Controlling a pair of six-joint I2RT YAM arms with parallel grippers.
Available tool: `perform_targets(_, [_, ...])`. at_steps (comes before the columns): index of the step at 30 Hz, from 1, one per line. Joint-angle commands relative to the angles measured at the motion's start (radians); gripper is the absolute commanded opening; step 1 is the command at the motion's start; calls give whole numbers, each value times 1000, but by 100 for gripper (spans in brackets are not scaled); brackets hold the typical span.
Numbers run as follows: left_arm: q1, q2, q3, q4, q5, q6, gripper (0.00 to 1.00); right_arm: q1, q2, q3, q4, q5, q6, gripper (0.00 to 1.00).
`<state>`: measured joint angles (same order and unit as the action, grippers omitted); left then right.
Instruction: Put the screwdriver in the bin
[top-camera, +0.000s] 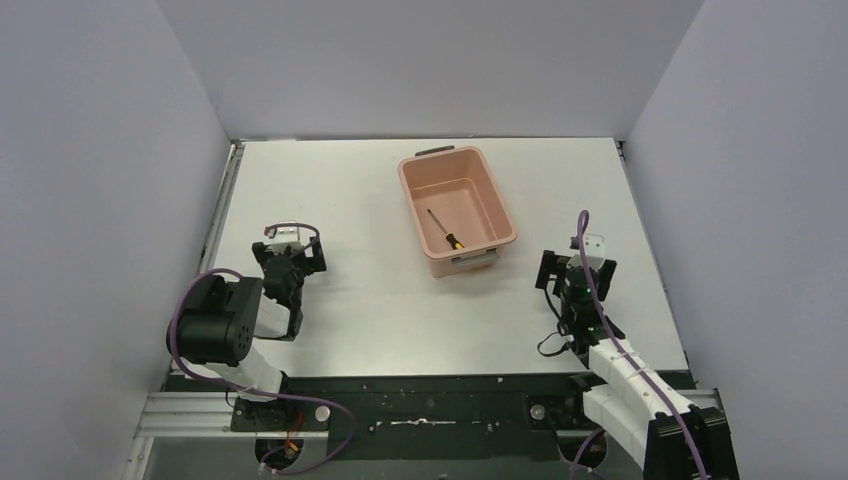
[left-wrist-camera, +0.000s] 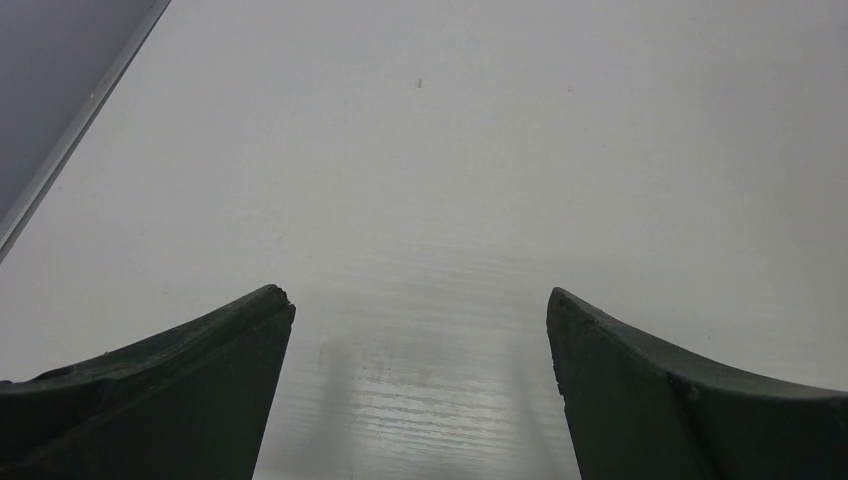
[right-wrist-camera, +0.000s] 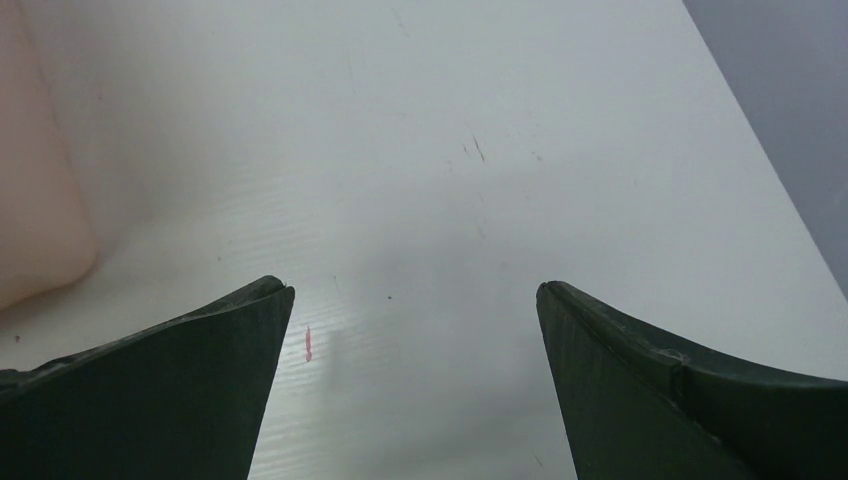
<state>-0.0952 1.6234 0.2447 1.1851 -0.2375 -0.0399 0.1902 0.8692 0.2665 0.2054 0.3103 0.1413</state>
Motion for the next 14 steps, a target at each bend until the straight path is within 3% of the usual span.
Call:
perform_targets(1, [7,-14,7,28,12,9,97,-3,-43,-78,276,15,25,100])
perform_targets(14, [6,-14,9,24,14,8,97,-3,-55,-96,293,7,14,100])
